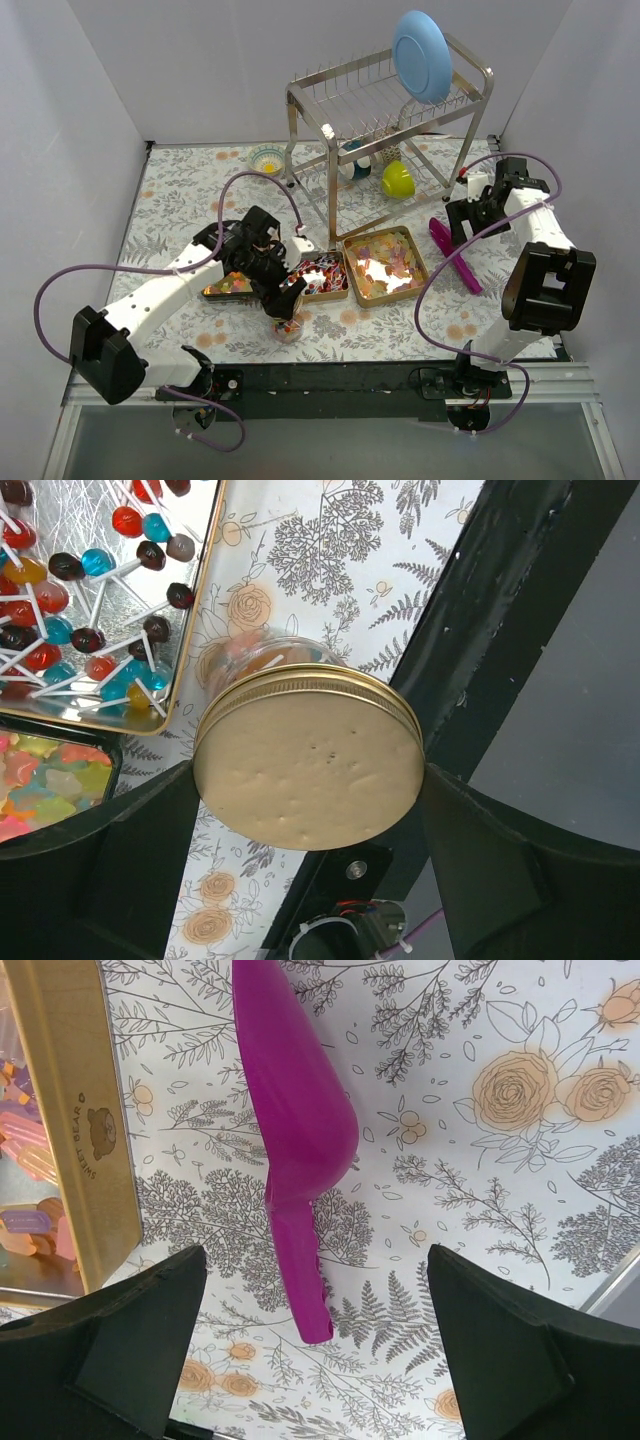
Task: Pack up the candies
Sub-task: Close the bottle lid on the packing bottle.
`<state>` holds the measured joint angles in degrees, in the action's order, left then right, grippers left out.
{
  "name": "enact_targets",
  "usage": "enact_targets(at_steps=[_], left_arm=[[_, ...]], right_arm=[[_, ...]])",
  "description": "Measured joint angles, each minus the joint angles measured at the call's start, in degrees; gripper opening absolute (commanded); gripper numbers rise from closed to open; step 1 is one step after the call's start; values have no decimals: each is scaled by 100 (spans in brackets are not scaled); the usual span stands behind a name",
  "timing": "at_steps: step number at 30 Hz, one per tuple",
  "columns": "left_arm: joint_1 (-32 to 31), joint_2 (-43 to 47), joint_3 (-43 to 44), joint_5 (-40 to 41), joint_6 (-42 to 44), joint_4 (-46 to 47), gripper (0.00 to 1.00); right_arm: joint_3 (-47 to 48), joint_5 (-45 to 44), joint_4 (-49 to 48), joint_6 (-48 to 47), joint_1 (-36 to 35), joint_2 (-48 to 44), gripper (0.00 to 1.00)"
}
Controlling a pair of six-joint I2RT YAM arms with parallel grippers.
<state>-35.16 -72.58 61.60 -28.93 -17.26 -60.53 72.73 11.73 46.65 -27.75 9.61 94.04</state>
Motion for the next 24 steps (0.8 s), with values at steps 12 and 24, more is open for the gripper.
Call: enact_targets(at_steps=[12, 24], left_arm=[[-789, -354, -413, 1040, -730, 308, 78], [-1071, -437, -577, 1580, -951, 691, 78]], right_arm=[[673, 125, 332, -109, 0, 22, 98], [457, 175, 262, -50, 0, -87, 98]])
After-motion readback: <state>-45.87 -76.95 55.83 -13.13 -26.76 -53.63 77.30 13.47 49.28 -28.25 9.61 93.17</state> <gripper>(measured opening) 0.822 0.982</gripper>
